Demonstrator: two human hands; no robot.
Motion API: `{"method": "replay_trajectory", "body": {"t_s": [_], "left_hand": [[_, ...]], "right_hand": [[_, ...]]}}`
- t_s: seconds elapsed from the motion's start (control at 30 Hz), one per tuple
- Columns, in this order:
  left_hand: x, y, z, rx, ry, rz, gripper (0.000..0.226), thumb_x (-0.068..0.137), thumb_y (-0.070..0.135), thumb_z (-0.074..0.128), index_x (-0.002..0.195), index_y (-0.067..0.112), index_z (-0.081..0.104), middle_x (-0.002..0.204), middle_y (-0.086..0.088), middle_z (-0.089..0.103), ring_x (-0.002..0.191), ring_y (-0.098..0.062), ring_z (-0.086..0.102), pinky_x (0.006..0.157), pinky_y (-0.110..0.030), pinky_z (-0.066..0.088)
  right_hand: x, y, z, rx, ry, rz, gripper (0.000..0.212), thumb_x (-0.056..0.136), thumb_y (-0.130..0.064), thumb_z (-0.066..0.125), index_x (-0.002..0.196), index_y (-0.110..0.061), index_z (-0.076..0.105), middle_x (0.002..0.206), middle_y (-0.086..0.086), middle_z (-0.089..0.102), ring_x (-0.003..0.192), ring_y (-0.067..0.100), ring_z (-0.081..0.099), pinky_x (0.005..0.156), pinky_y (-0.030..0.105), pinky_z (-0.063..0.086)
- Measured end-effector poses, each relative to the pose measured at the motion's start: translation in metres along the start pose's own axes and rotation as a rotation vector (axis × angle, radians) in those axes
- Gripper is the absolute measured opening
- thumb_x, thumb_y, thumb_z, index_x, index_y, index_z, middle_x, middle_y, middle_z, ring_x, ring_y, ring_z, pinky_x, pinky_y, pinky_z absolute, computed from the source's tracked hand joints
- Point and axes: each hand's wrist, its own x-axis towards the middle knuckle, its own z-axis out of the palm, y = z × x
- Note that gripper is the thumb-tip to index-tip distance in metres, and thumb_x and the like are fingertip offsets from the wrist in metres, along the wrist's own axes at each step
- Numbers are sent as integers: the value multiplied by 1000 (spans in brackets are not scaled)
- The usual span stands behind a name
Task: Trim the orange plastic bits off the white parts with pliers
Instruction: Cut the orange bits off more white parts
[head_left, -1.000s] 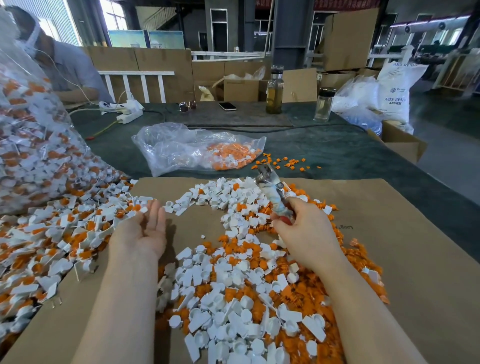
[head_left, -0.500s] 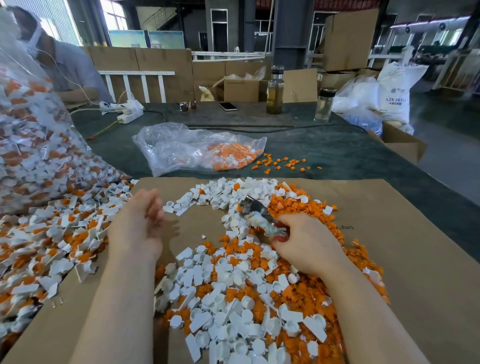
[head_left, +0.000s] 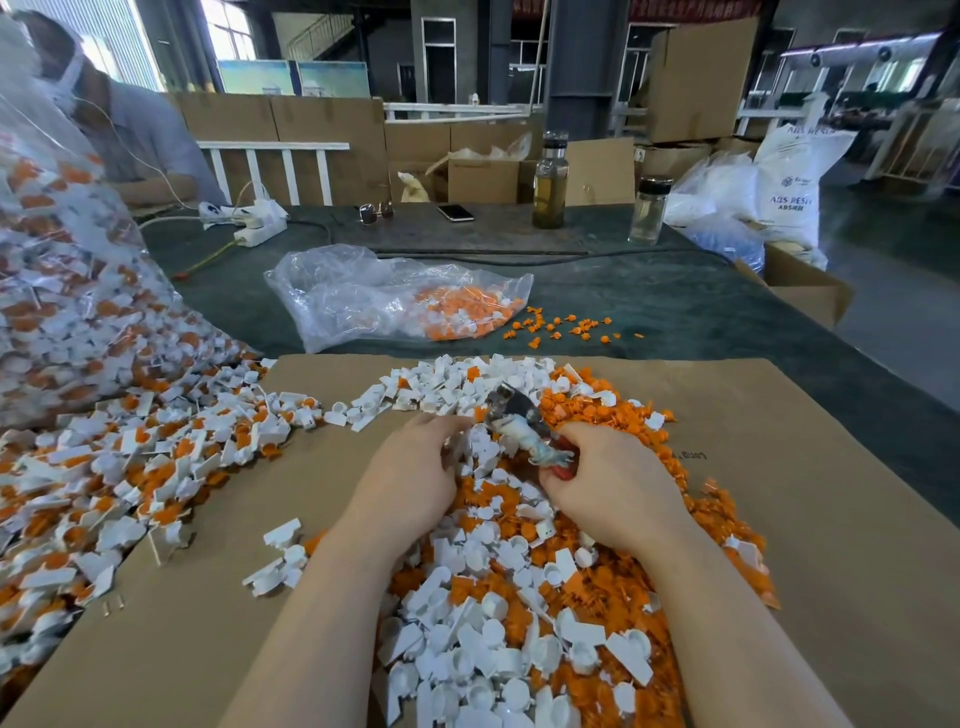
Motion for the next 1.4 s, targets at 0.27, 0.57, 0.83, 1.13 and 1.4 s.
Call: {"method": "replay_trajectory", "body": {"t_s": [0.27,0.57,0.83,1.13,1.4], "left_hand": [[0,1,-5,-103,41,-143,25,90,25,72,115,27,70,114,11,66,98,-7,60,77,-18,43],[-5,11,-13,-446,97,-187,23,87,14,70,96,34,62,96,11,65,80,-8,65,54,-12,49],[-10,21,-19,-836,22,-217,37,85,0,71,94,36,78,87,0,76,78,-16,72,81,-31,59],[-10,31,-15,-1109,-27,-298,42,90,-13,53,94,19,80,79,-7,76,83,-22,76,68,-24,60],[-6,30,-13,-1218,50,-400,22,87,-5,60,100,5,74,89,-3,78,83,-20,76,78,-32,59]], "right_hand": [[2,-4,-5,115,54,22,22,84,-40,65,79,-32,45,77,-13,53,68,4,51,52,21,34],[0,-9,-9,346,126,29,15,88,-37,65,88,-23,61,80,-8,61,70,9,57,58,27,46],[-1,-12,-11,496,208,26,19,84,-33,73,96,-30,60,87,-17,62,79,4,61,70,27,54],[-3,-15,-10,604,290,-20,19,83,-24,73,82,-36,60,73,-17,61,74,-6,57,58,6,42],[-2,-16,-9,567,268,-13,10,88,-26,68,93,-31,61,83,-20,62,84,-8,56,60,10,44]]}}
